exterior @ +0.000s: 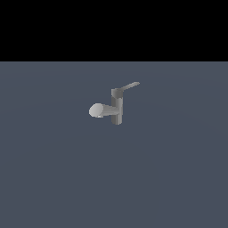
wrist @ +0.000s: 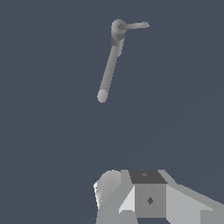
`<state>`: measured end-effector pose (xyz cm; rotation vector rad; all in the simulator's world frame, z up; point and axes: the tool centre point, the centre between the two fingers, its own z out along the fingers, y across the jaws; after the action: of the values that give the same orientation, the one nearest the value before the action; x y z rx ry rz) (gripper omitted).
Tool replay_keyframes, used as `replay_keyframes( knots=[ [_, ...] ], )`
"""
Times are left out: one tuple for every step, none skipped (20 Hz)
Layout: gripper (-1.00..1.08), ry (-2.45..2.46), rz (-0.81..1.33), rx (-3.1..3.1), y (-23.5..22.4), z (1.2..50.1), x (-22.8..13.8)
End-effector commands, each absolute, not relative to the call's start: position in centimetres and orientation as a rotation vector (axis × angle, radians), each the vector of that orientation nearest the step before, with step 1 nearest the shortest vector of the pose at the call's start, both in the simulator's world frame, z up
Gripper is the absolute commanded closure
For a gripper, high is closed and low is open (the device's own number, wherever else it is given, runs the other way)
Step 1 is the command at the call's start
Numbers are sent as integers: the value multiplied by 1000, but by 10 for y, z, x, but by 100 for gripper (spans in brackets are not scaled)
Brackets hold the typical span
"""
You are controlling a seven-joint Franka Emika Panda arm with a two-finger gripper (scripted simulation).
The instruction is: Turn on the faucet by rotating a designated handle.
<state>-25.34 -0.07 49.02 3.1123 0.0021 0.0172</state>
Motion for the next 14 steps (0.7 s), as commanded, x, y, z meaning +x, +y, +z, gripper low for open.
replay_keyframes(
  knots=[
    [108,2,17,3112,-1,490,-253],
    [108,2,17,3112,-1,490,-253],
    [108,4,19,3112,-1,491,-253],
    [108,6,22,3112,-1,492,-252],
    [108,9,25,3113,-1,493,-251],
    [108,14,30,3113,-1,494,-249],
    [108,19,35,3113,-1,496,-247],
    [108,25,40,3113,-2,498,-246],
    [108,31,43,3112,-2,499,-245],
    [108,37,46,3112,-2,500,-244],
    [108,41,48,3111,-2,501,-244],
    [108,45,49,3111,-2,501,-244],
    [108,46,49,3110,-2,501,-244],
    [108,45,49,3111,-2,501,-244]
  ],
)
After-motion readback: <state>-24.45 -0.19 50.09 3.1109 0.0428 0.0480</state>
